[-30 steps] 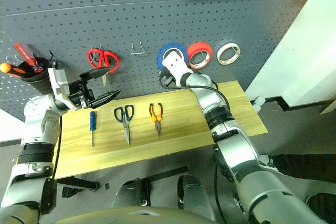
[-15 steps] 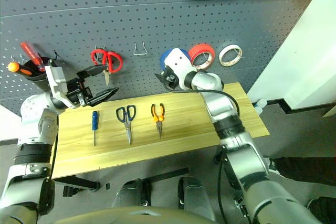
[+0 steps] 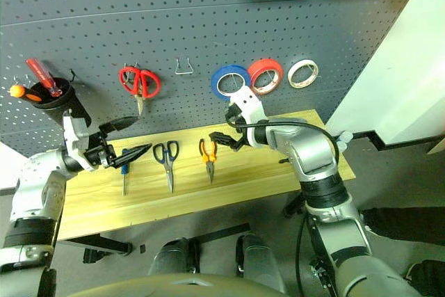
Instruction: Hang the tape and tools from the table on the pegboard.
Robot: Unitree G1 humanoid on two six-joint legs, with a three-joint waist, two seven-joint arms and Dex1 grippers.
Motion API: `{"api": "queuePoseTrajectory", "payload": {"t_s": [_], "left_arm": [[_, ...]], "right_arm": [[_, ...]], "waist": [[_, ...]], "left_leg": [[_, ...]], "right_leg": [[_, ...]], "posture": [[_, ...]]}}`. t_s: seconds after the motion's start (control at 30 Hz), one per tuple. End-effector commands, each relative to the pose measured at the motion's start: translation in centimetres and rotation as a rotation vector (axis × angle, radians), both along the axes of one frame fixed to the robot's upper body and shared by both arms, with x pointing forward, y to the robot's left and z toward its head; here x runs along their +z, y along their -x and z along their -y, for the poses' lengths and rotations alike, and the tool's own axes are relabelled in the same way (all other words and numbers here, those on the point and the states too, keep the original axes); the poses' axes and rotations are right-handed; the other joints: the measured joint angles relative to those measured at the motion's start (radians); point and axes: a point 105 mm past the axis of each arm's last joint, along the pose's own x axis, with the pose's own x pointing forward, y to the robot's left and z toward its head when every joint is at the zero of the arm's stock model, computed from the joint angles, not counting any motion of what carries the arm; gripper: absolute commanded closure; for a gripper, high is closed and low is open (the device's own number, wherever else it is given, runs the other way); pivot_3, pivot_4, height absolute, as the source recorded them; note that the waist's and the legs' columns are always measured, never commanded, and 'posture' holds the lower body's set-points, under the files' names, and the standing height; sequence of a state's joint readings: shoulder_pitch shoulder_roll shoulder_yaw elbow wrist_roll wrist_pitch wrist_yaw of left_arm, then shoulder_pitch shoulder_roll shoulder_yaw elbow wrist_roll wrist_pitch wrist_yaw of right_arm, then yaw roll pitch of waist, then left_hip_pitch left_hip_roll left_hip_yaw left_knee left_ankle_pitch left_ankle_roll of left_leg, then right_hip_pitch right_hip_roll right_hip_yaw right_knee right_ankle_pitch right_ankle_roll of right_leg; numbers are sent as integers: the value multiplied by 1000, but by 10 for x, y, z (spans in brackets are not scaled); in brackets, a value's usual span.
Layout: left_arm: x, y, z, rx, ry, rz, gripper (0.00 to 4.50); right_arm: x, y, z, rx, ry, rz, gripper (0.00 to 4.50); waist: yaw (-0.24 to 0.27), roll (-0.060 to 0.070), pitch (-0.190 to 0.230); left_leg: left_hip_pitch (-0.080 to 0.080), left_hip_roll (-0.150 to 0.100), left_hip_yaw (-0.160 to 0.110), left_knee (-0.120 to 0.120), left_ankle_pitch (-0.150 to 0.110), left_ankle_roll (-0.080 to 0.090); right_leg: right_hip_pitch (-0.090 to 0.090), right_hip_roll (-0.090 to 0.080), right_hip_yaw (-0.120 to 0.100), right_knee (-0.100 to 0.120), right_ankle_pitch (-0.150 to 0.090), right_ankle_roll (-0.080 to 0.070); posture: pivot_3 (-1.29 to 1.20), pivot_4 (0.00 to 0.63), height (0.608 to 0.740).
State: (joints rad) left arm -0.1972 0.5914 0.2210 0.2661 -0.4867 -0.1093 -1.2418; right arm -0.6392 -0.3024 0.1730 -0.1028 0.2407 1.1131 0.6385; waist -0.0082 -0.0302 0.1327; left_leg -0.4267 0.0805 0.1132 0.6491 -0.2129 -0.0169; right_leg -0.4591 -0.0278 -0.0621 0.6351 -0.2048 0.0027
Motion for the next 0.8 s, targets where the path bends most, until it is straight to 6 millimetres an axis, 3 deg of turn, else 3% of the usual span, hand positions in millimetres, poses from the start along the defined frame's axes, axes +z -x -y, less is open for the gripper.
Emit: {"api": "queuePoseTrajectory", "payload": {"t_s": [0.03, 0.27, 0.63, 0.8], "left_arm": [[0, 1, -11, 23, -51, 17, 0], [-17, 3, -19, 47, -107, 3, 0], [-29, 8, -21, 46, -127, -47, 0], [-30, 8, -18, 57, -128, -58, 0]], "right_arm": [[6, -8, -11, -12, 8, -10, 29], [-9, -27, -29, -194, -15, -216, 29], [-41, -41, -45, -308, 93, -309, 29], [-40, -54, -46, -349, 89, -292, 29]], "waist": [[1, 1, 1], [1, 7, 19], [5, 11, 92], [18, 11, 136]], "left_leg": [[0, 0, 0, 0, 0, 0], [0, 0, 0, -1, 0, 0], [-1, 1, -2, -3, 0, 0], [-2, 1, -2, -4, 0, 0]], "right_leg": [[0, 0, 0, 0, -1, -1], [-1, 0, 1, 0, -2, -3], [-3, -1, 1, 0, -2, -4], [-5, -1, 2, 0, -4, -2]], "posture": [[84, 160, 740], [99, 224, 740], [137, 320, 740], [155, 365, 740]]}}
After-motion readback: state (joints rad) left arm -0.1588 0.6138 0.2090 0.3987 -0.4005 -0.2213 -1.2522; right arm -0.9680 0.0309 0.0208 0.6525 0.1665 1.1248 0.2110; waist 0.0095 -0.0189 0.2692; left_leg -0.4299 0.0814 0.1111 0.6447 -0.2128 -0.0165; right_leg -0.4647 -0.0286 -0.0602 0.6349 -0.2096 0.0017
